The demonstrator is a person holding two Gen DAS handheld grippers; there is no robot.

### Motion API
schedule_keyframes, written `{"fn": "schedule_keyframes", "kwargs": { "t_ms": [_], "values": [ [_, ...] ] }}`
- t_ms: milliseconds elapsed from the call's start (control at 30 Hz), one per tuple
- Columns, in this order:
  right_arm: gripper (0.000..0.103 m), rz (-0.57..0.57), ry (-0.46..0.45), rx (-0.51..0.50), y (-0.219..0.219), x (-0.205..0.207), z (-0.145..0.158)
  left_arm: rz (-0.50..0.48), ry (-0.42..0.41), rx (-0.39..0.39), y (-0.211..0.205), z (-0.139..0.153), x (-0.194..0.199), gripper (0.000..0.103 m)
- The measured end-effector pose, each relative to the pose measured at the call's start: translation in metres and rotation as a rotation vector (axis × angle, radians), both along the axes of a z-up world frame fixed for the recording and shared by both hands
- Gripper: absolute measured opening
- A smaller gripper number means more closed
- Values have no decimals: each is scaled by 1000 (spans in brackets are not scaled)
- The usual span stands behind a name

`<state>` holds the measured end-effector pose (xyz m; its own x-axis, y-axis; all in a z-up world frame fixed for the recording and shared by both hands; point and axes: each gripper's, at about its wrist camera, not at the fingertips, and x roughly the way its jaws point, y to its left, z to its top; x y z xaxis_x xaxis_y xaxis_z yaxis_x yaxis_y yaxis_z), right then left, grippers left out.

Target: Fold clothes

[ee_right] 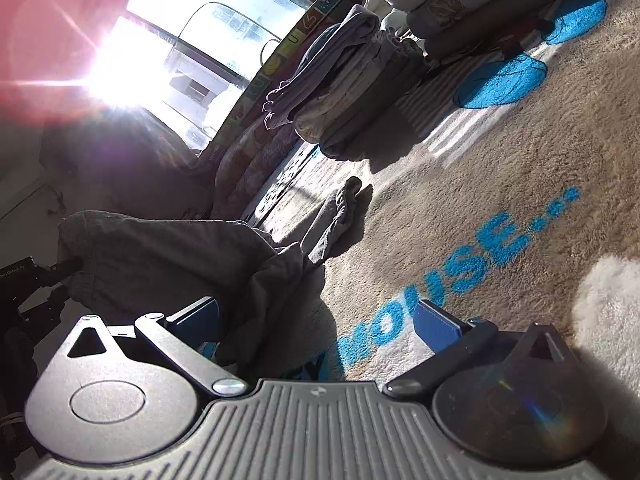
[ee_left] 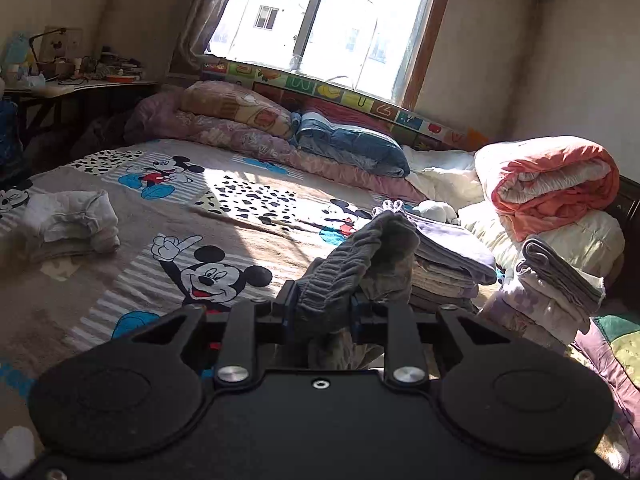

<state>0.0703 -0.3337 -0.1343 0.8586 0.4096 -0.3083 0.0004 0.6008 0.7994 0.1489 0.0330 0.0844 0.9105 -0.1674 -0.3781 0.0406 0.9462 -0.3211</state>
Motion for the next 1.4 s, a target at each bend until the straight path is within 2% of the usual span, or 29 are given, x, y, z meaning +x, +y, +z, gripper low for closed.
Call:
{"fn": "schedule_keyframes", "kwargs": {
  "t_ms": [200,367,600,767,800,900,1000,1067,1133,1267,1400],
  "values": [
    [103,30,14,-39,7,1,-4,166,35,-186,67,-9,11,24],
    [103,63,11,-90,16,4,-4,247,91,-263,112,-34,29,24],
    [103,106,-13,-173,33,10,-5,339,162,-310,161,-81,55,24],
    [103,95,-45,-191,36,12,-8,421,204,-314,181,-109,68,23],
    [103,93,-51,-200,37,12,-8,440,211,-312,183,-114,70,15],
    [103,95,-62,-233,40,11,-9,494,234,-305,191,-129,76,15],
    [103,109,-73,-261,43,9,-9,534,206,-302,193,-133,65,16],
    [103,119,-80,-266,45,8,-9,570,167,-293,191,-132,50,24],
    [103,147,-88,-263,49,7,-9,575,155,-311,187,-129,40,50],
    [92,192,-76,-248,64,8,-3,555,157,-370,177,-124,25,53],
    [91,229,-54,-142,93,18,10,535,159,-429,167,-119,9,58]
  ]
}}
